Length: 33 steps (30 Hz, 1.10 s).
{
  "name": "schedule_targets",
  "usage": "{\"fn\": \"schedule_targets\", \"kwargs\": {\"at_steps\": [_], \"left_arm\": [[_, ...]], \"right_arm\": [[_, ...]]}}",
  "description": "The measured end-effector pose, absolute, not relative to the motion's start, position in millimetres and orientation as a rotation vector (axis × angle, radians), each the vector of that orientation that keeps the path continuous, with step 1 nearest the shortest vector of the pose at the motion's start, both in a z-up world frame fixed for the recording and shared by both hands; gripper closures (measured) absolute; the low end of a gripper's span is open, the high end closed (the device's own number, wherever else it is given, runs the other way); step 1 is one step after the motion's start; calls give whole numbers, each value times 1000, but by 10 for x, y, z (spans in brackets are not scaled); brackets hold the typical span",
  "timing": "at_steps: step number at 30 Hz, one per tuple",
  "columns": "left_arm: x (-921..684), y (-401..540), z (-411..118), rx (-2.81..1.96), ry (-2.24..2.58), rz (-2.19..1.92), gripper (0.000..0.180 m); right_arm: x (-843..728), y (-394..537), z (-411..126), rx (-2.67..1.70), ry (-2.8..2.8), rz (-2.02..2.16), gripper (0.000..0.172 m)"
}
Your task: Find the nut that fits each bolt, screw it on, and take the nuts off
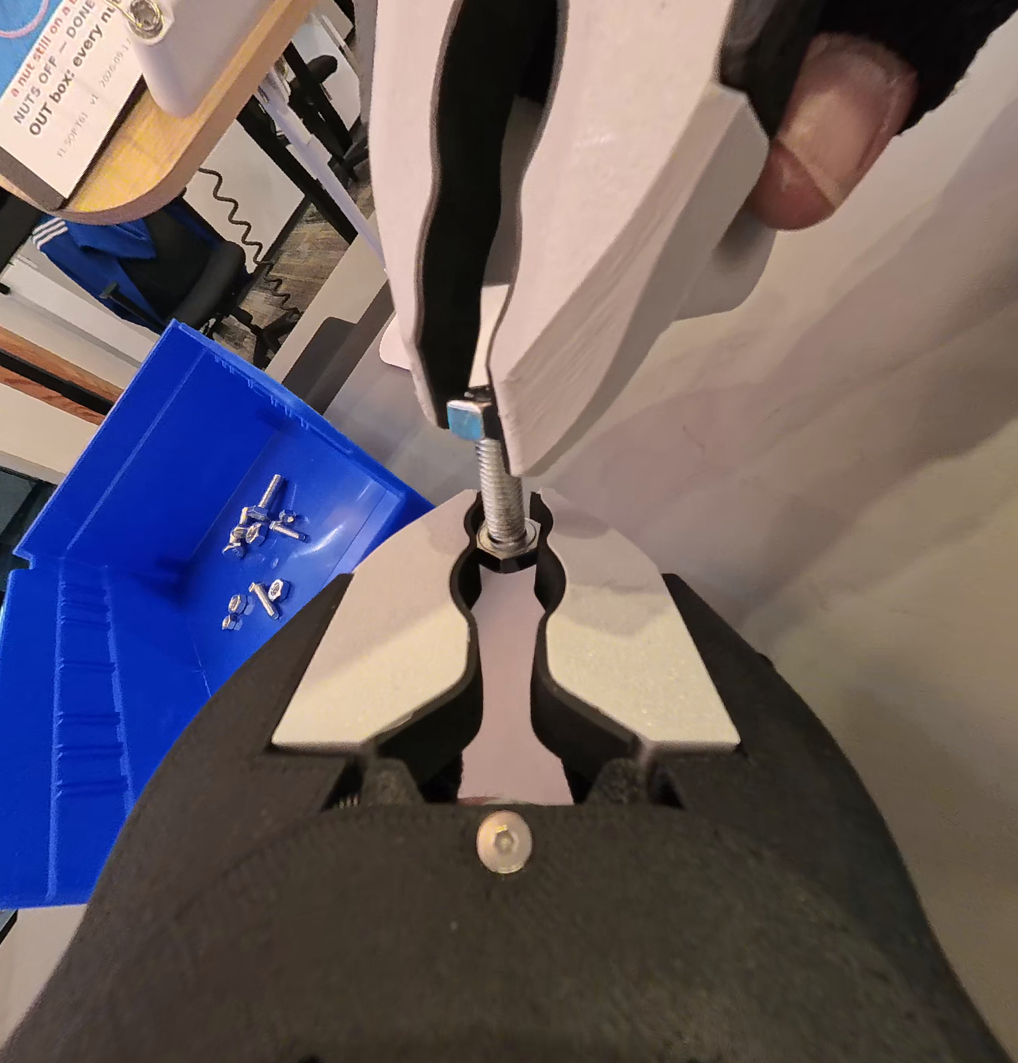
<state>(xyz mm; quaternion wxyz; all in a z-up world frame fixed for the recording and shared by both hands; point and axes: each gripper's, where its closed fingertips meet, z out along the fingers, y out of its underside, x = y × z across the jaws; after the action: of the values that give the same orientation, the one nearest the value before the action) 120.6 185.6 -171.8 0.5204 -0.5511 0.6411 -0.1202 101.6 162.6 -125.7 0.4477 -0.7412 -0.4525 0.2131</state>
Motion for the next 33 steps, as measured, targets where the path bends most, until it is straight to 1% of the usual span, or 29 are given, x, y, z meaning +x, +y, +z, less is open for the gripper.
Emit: {"fn": "schedule_targets", "kwargs": {"at_steps": [16, 17, 19, 23, 27, 31, 32, 33], "left_arm": [[1194, 1852, -1620, -1335, 1480, -391, 167], [1197, 1845, -1608, -1335, 1475, -408, 167], [1208, 1817, -1581, -1340, 1463, -466, 167], [1228, 1769, -1522, -1347, 1434, -574, 167], [1228, 1756, -1497, -1354, 1415, -625, 167], [1219, 1765, -1473, -1362, 1398, -658, 167], [1216, 1771, -1468, -1364, 1392, -663, 166], [1211, 1777, -1463, -1366, 1387, -667, 167]], "right_arm": [[1042, 1616, -1257, -1834, -1135, 537, 146], [1050, 1623, -1242, -1828, -1128, 539, 143], [1034, 1629, -1185, -1788, -1116, 558, 132], [921, 1551, -1100, -1702, -1126, 649, 119], [858, 1483, -1070, -1645, -1143, 710, 119], [898, 1504, -1078, -1664, -1144, 692, 124], [904, 1506, -1087, -1670, -1147, 691, 126], [903, 1489, -1087, -1662, -1158, 698, 135]]}}
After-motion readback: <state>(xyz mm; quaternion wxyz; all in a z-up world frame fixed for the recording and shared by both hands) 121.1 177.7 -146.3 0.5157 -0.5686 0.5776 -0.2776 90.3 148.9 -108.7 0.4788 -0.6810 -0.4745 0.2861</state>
